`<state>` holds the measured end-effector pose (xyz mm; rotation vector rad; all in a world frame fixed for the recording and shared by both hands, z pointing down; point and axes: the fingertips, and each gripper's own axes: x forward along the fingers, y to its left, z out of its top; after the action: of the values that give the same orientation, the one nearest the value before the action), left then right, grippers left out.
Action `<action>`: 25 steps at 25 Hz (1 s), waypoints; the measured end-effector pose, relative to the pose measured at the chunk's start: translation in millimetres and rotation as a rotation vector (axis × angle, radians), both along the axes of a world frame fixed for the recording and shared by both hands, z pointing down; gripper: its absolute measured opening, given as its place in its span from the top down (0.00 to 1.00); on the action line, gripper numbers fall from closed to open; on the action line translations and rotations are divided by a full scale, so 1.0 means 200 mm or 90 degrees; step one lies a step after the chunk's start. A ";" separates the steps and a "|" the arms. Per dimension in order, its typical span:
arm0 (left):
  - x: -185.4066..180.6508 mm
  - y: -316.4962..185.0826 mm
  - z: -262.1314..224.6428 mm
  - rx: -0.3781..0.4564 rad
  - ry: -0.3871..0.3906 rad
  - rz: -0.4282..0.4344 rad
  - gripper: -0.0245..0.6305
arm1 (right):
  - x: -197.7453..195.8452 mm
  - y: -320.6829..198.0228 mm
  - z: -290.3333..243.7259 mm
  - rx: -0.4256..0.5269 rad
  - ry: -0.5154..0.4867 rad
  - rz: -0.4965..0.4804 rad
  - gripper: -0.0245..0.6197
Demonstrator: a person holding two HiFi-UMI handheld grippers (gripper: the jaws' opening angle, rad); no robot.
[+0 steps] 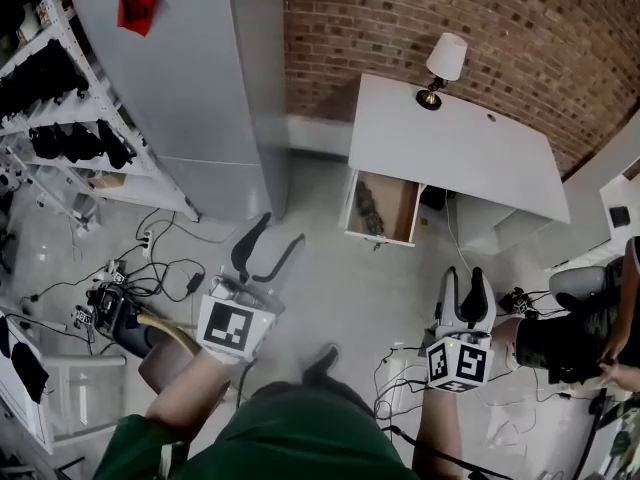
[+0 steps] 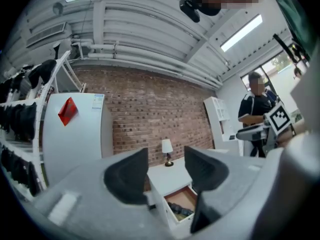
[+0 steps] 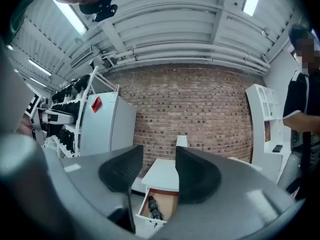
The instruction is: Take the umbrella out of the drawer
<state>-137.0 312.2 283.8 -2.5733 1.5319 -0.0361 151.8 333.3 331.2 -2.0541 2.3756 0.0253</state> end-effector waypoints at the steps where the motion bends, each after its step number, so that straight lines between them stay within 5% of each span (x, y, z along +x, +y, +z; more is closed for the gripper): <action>1: 0.02 -0.05 0.01 -0.004 0.000 -0.002 0.62 | 0.02 -0.06 0.01 -0.001 -0.002 -0.003 0.67; 16: 0.16 -0.60 0.25 -0.064 -0.037 -0.010 0.62 | 0.11 -0.57 0.22 -0.066 0.007 -0.021 0.67; 25: 0.17 -1.22 0.52 -0.096 -0.045 0.029 0.64 | 0.03 -1.06 0.45 -0.127 0.046 0.000 0.67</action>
<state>-103.1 69.1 387.0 -2.6885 1.4992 -0.2448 158.5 121.6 420.9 -2.1715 2.5149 -0.1468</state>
